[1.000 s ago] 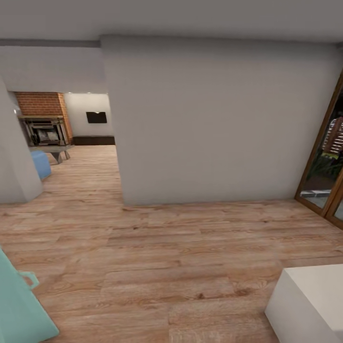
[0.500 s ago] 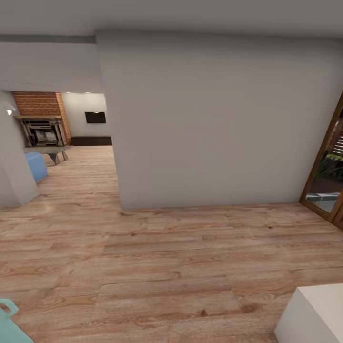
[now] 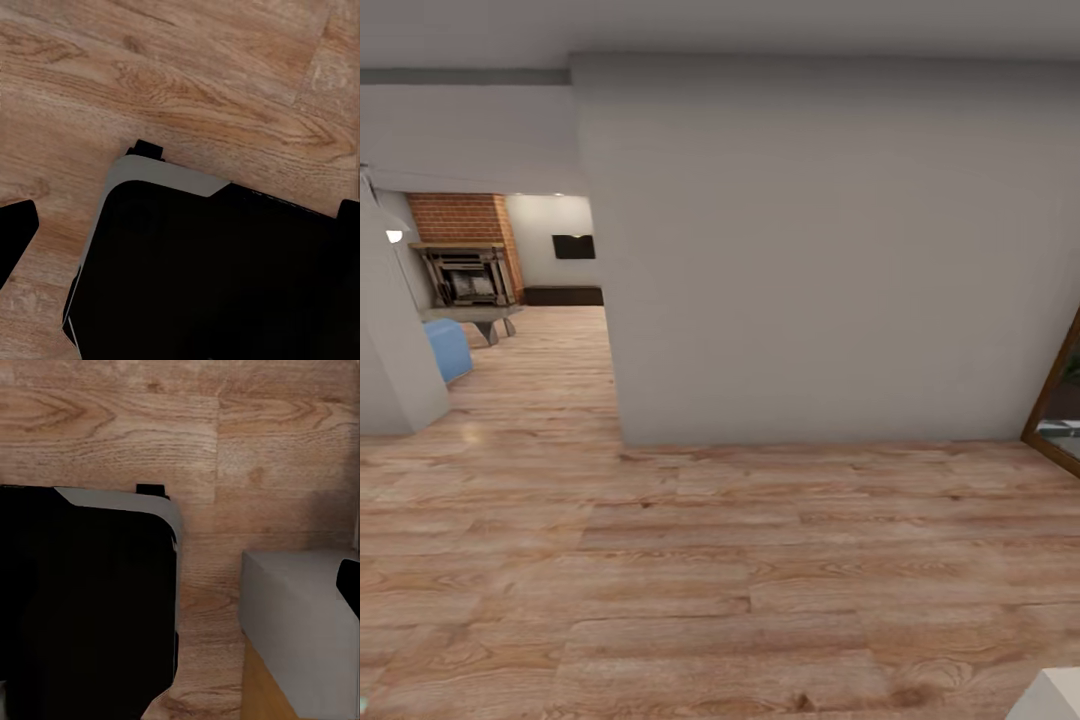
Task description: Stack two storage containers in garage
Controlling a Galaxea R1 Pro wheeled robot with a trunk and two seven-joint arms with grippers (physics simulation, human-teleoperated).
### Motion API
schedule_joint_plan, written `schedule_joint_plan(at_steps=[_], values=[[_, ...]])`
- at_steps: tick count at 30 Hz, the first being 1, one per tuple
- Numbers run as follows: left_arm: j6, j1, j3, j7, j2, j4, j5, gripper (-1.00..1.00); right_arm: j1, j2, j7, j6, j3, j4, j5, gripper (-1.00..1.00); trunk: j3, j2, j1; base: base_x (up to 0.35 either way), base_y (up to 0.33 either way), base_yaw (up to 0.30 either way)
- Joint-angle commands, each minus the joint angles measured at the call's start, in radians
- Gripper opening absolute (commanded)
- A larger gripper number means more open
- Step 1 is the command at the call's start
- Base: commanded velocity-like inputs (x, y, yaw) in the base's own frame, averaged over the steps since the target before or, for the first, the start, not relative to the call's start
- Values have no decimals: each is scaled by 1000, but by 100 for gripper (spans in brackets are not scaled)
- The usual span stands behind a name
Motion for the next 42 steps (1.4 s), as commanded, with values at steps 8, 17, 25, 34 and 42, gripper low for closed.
schedule_joint_plan(at_steps=[8,17,25,34,42], values=[[0,-1,-8,4,-1,0,9,100,-1,2,-1,-13,8,3,-7,100,-2,-2,1,324,0,293],[0,-1,-8,4,1,0,9,100,-1,12,-1,-16,8,3,-6,100,-2,-2,1,324,0,297],[0,-1,-8,4,1,0,9,100,-1,9,-1,-18,7,3,-5,100,-2,-2,1,324,0,297],[0,-1,-8,4,1,0,9,100,-1,11,-1,-19,7,3,-8,100,-2,-2,1,324,0,256],[0,-1,-8,4,0,0,9,100,-1,7,-1,-19,6,3,-9,100,-2,-2,1,324,0,27]])
